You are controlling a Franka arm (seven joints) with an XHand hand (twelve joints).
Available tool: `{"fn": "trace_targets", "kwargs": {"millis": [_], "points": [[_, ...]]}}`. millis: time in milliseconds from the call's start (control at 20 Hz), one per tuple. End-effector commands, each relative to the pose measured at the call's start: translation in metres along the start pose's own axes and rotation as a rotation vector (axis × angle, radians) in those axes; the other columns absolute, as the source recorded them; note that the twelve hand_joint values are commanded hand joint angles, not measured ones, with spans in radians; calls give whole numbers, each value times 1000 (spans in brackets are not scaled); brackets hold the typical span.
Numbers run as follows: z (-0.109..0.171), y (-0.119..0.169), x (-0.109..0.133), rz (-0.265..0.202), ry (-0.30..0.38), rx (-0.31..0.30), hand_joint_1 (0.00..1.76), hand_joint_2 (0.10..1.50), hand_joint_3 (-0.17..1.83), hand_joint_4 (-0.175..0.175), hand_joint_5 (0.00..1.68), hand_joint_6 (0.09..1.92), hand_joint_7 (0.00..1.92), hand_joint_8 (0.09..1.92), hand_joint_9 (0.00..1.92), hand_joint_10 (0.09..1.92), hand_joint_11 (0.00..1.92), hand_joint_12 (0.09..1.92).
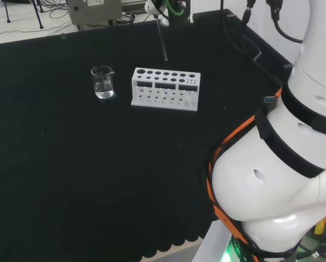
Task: Take the glass rod from the white test tube rack.
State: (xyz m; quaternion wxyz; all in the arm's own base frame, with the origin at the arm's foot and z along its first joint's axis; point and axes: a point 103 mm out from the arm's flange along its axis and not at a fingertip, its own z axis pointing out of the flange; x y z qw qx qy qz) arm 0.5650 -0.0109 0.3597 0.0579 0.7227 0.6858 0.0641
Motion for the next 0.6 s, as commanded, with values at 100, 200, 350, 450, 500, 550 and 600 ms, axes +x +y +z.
{"fn": "trace_targets", "kwargs": {"millis": [100, 200, 350, 450, 500, 550, 600], "points": [[-32, -24, 26, -30, 28, -21, 1300, 802, 516, -175, 1071, 677, 1176, 1074, 1620, 920, 1550, 847], [-33, -27, 29, -36, 27, -20, 1301, 802, 516, -175, 1072, 675, 1177, 1073, 1621, 919, 1550, 846], [-36, -29, 34, -47, 21, -21, 1301, 801, 516, -175, 1073, 674, 1178, 1071, 1621, 918, 1551, 846], [-38, -29, 39, -54, 17, -19, 1301, 801, 516, -175, 1074, 673, 1178, 1070, 1622, 917, 1552, 847], [-39, -29, 41, -59, 14, -18, 1301, 801, 516, -175, 1074, 672, 1178, 1069, 1622, 917, 1552, 847], [-40, -29, 45, -67, 8, -16, 1301, 800, 516, -175, 1074, 672, 1179, 1069, 1622, 916, 1552, 847], [-41, -28, 49, -75, 5, -17, 1301, 800, 516, -175, 1075, 671, 1179, 1068, 1623, 916, 1553, 847]]}}
